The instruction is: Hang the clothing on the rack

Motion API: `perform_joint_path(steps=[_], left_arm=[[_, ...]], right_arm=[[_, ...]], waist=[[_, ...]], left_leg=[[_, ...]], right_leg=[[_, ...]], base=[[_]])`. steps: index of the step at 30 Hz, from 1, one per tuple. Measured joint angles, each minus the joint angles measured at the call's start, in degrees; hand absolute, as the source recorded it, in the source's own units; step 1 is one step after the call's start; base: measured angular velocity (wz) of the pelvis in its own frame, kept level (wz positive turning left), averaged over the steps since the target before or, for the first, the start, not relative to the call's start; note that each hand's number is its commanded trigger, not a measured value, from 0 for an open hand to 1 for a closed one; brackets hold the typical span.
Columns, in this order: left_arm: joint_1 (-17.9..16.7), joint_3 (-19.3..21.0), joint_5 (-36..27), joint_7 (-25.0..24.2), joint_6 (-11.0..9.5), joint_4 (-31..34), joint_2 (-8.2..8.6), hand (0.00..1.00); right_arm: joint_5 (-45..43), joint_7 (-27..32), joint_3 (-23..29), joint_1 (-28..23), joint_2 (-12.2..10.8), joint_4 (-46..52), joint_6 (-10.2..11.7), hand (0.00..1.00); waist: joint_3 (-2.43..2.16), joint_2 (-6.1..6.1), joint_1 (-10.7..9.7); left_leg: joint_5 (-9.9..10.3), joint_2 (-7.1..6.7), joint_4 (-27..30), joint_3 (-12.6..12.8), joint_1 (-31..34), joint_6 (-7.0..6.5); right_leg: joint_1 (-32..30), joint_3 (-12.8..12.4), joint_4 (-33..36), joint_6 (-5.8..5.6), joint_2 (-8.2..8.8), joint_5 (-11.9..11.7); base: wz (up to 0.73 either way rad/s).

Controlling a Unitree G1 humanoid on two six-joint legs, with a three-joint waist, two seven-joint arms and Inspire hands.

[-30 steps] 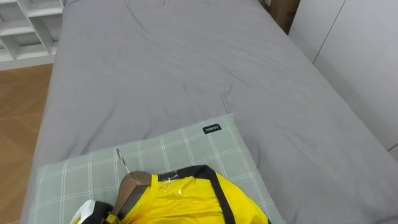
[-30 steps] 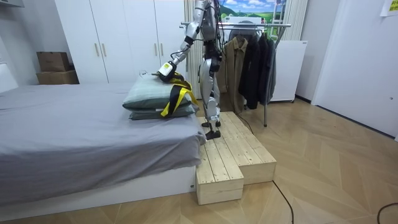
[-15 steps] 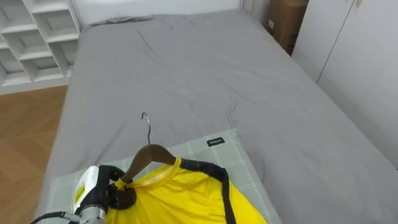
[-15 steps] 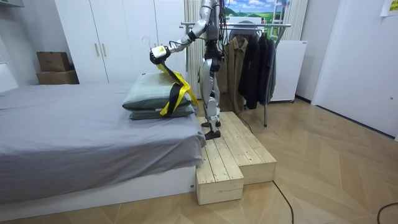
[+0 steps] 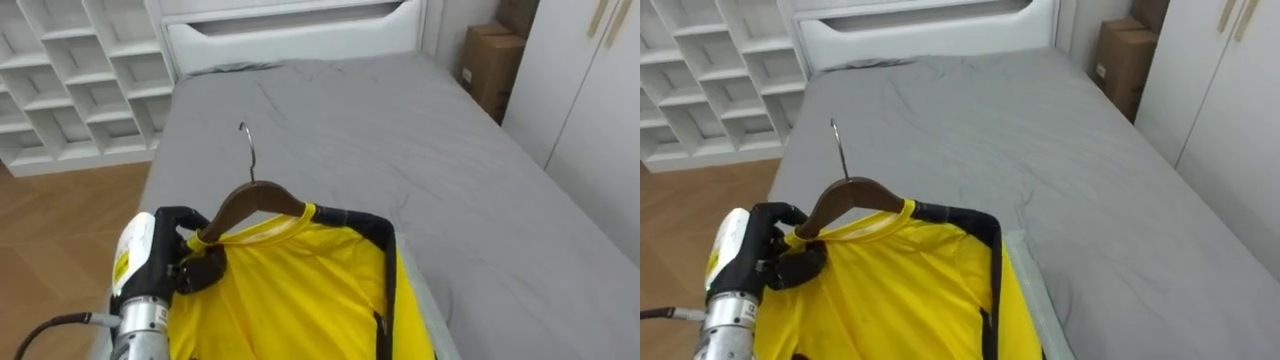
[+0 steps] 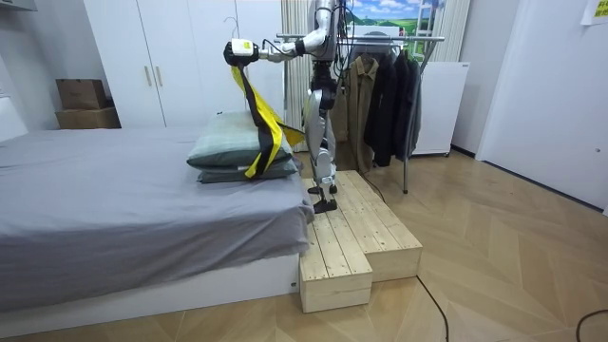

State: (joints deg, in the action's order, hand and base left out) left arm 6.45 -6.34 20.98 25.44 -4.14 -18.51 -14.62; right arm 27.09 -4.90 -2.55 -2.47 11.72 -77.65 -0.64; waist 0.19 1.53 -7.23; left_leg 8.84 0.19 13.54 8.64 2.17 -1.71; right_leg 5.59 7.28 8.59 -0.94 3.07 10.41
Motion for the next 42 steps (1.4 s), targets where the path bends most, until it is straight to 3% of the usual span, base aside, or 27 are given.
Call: perform_joint_path(steps=[10,15,18,22,24,27,32,35,42], left_arm=[[-0.72,1.84,-0.07,1.54,-0.01,1.71,-0.45,1.00],[-0.79,2.25,-0.06,1.66,-0.43,5.79,-1.37,1.00],[-0.80,2.70,-0.23,2.38,-2.21,6.66,-1.95,1.00],[-1.12,2.69,-0.49,2.70,-2.67,6.52,-1.96,1.00],[-1.28,2.69,-0.11,2.69,-2.67,6.29,-1.97,1.00],[-1.33,2.71,-0.12,2.68,-2.64,6.30,-2.00,1.00],[-1.46,3.27,3.76,2.53,-2.16,7.98,-2.04,1.00],[-1.48,3.19,4.37,2.52,-2.11,8.03,-1.85,1.00],[-1.48,3.30,4.54,2.50,-0.87,8.73,-1.70,1.00]], right_arm=[[-0.95,-0.01,2.44,-1.54,0.02,0.10,-0.24,0.00],[-6.91,0.41,4.49,-1.60,0.34,1.11,-0.41,0.00],[-10.33,1.63,4.37,-1.16,0.46,2.15,-0.04,0.00],[-18.49,4.54,4.44,-0.52,0.67,6.36,0.00,0.00],[-23.66,6.28,4.45,-0.25,1.10,8.71,0.03,0.00],[-33.54,9.39,4.54,0.63,2.72,14.12,-0.01,0.00],[-50.99,14.09,8.48,0.55,3.59,34.93,-0.16,0.00],[-57.23,17.24,8.33,0.99,4.07,44.66,0.98,0.00],[-64.59,20.69,8.27,0.73,3.99,57.87,0.96,0.00]], waist=[[0.10,-0.27,-0.10],[-0.04,-0.17,-0.13],[-0.08,-0.27,-0.10],[0.30,-1.08,0.17],[0.17,-1.55,1.00],[0.10,-2.04,1.99],[-0.31,-2.83,3.03],[-0.40,-3.10,3.22],[-0.44,-3.21,4.23]], left_leg=[[0.16,0.00,-0.06,-0.10,-1.79,0.17],[0.17,0.04,-0.06,-0.13,-1.88,0.20],[0.17,0.05,-0.06,-0.01,-2.03,0.20],[0.16,0.00,-0.37,0.10,-2.46,0.20],[0.16,0.02,-0.39,0.32,-2.56,0.20],[0.16,-0.01,-0.40,0.55,-2.41,0.19],[0.16,-0.03,-0.59,0.41,-2.50,0.19],[0.14,-0.03,-1.10,0.50,-3.44,0.23],[0.19,0.00,-1.45,0.64,-3.61,0.28]], right_leg=[[1.55,0.10,-0.67,0.01,-0.06,0.02],[1.50,0.05,-0.78,0.01,-0.10,0.02],[1.62,-0.01,-0.43,0.02,-0.09,0.02],[1.68,0.00,0.04,0.07,-0.06,0.19],[1.68,-0.22,0.07,0.06,-0.08,0.23],[1.38,-0.30,0.17,0.06,-0.01,0.23],[1.49,-0.22,0.10,0.06,0.00,0.22],[2.04,-0.37,0.12,0.07,0.00,0.22],[1.47,-0.61,1.25,0.12,0.03,0.18]], base=[[0.00],[0.00],[0.00],[0.00],[-0.05],[-0.02],[0.00],[-0.03],[-0.01]])
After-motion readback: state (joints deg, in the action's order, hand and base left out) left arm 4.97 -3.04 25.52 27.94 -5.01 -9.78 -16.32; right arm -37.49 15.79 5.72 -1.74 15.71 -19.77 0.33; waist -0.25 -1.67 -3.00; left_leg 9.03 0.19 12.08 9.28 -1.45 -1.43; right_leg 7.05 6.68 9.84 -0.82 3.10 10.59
